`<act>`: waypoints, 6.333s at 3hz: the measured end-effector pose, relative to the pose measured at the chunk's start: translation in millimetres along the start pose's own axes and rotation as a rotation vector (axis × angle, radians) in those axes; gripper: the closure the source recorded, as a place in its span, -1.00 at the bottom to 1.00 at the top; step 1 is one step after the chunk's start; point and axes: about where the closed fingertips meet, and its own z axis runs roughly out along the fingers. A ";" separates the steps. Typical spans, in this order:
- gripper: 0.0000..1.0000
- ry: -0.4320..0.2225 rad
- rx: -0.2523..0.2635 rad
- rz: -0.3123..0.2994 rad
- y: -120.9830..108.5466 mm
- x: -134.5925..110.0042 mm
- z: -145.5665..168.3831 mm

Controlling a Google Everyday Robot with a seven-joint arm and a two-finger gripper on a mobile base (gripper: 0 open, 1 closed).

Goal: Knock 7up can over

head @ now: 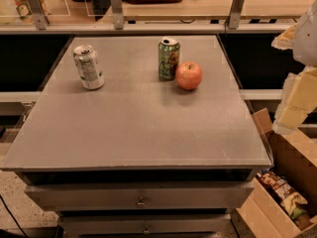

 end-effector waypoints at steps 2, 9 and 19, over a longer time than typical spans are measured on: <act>-1.00 -0.051 0.018 -0.004 -3.8 -18.5 12.4; -1.00 -0.414 0.164 -0.053 -38.7 -246.8 157.0; 0.26 -1.023 -0.165 0.097 -67.6 -454.3 221.9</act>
Offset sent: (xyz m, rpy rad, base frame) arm 0.0424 0.0672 -0.0299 0.1605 -0.0981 0.0486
